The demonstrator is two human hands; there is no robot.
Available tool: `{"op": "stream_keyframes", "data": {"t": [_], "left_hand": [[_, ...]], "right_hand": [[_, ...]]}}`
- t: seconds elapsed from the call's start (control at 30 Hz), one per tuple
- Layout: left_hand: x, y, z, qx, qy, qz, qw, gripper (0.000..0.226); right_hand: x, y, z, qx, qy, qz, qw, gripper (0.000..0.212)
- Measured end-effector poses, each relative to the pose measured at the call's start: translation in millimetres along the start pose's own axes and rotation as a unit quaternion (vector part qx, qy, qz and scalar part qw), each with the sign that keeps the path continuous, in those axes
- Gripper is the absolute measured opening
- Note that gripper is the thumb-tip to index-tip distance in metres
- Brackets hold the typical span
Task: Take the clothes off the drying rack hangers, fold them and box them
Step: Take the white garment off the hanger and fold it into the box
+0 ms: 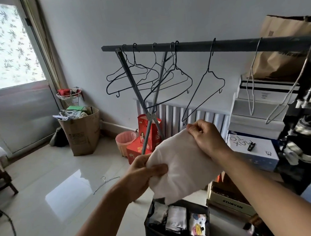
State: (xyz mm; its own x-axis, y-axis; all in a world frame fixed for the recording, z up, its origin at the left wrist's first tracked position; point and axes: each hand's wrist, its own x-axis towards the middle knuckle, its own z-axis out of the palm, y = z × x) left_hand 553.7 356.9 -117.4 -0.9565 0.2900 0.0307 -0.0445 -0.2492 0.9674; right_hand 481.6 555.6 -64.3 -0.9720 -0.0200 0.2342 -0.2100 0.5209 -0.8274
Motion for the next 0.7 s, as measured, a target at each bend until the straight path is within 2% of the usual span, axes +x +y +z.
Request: {"op": "stream_keyframes", "data": {"t": [0.03, 0.1, 0.13, 0.2, 0.27, 0.33, 0.37, 0.4, 0.43, 0.5, 0.53, 0.6, 0.63, 0.7], "left_hand": [[0, 0, -5, -0.028, 0.018, -0.007, 0.999, 0.025], [3, 2, -16, -0.075, 0.045, -0.013, 0.996, 0.023], [6, 3, -22, -0.098, 0.059, -0.015, 0.993, 0.025], [13, 5, -31, -0.133, 0.085, -0.019, 0.987, 0.032], [18, 5, -37, -0.159, 0.091, -0.025, 0.983, 0.034], [20, 0, -40, -0.176, 0.087, -0.033, 0.98, 0.037], [21, -2, -41, -0.179, 0.085, -0.035, 0.98, 0.036], [22, -5, -42, -0.18, 0.084, -0.034, 0.98, 0.034], [21, -9, -43, -0.18, 0.084, -0.034, 0.979, 0.03], [19, -12, -43, -0.157, 0.092, -0.041, 0.983, 0.021], [16, -14, -43, -0.11, 0.097, -0.044, 0.988, 0.027], [8, -24, -48, 0.06, 0.079, -0.06, 0.993, 0.049], [4, -30, -51, 0.126, 0.032, -0.079, 0.988, 0.057], [-1, -41, -63, 0.183, -0.103, -0.154, 0.966, 0.065]], "right_hand": [[1, 4, 1, 0.01, -0.009, 0.028, 1.0, 0.04], [-1, 11, 4, 0.134, -0.043, 0.128, 0.982, 0.066], [-4, 16, 7, 0.212, -0.074, 0.188, 0.956, 0.082], [-13, 29, 21, 0.352, -0.162, 0.267, 0.882, 0.102], [-25, 41, 43, 0.498, -0.231, 0.265, 0.793, 0.11], [-34, 40, 63, 0.623, -0.238, 0.217, 0.713, 0.102], [-36, 38, 71, 0.662, -0.223, 0.196, 0.688, 0.097], [-37, 34, 77, 0.679, -0.205, 0.178, 0.682, 0.089], [-35, 31, 83, 0.675, -0.178, 0.172, 0.695, 0.079], [-27, 28, 92, 0.618, -0.1, 0.185, 0.758, 0.063], [-23, 27, 95, 0.582, -0.056, 0.196, 0.787, 0.058], [-14, 29, 98, 0.527, 0.03, 0.191, 0.828, 0.045], [-11, 31, 97, 0.495, 0.062, 0.178, 0.848, 0.039], [-8, 33, 93, 0.434, 0.087, 0.158, 0.883, 0.033]]}}
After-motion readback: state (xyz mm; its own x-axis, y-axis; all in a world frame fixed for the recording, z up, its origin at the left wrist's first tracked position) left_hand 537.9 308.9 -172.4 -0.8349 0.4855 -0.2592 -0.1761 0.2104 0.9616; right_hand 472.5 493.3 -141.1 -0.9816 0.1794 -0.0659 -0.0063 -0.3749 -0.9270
